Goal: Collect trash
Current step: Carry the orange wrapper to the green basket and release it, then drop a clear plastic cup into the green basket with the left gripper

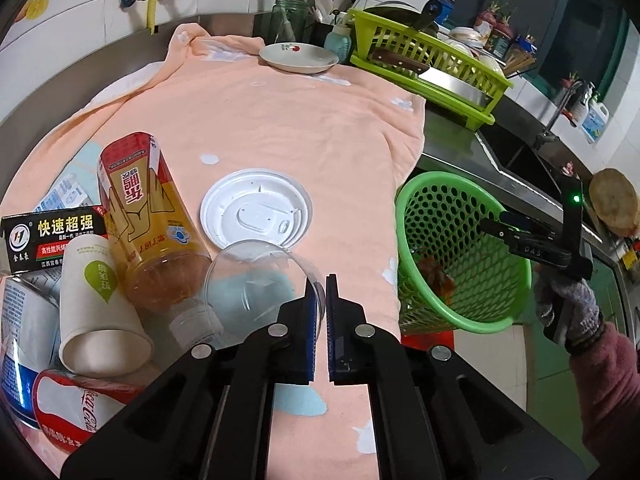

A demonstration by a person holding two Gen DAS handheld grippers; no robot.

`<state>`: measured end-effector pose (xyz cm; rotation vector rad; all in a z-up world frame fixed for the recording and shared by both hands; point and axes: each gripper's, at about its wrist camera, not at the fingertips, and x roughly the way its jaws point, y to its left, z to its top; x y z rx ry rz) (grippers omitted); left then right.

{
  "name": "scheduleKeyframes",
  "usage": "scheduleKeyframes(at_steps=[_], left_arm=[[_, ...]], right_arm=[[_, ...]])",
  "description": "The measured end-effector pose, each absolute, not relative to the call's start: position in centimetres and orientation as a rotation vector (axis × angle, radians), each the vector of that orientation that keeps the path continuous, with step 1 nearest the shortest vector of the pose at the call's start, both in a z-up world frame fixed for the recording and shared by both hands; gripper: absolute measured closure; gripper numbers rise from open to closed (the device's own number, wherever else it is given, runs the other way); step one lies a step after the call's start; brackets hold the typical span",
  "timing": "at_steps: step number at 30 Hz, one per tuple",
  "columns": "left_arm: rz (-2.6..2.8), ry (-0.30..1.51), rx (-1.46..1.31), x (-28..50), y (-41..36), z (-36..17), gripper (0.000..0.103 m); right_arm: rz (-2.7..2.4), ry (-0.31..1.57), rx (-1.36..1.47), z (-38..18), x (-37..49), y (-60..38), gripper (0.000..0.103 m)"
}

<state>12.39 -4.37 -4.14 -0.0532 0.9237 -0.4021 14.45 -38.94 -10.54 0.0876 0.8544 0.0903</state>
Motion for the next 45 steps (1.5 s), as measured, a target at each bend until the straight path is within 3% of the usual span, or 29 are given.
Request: scheduleKeyframes(at_steps=[9, 16, 32, 45], left_arm=[[-0.465, 0.869, -0.064, 10.9, -5.1, -1.5, 0.1], [-0.61, 0.863, -0.059, 10.9, -10.4, -0.6, 0.1], [-0.855, 1.095, 0.029, 13.5, -29.0, -10.2, 0.1], [-0.885, 1.183, -0.012, 14.9, -32.5, -14.5, 0.094]], right_arm=[[0.091, 0.819, 0.104, -9.3, 12.7, -39.7, 0.022], [0.092, 0.765, 0.124, -7.5, 10.3, -40.3, 0.019], [0.101, 0.635, 0.147, -4.1, 3.7, -44.0, 0.018], [0.076, 0.666, 0.201, -6.7, 3.1, -46.5, 0.018]])
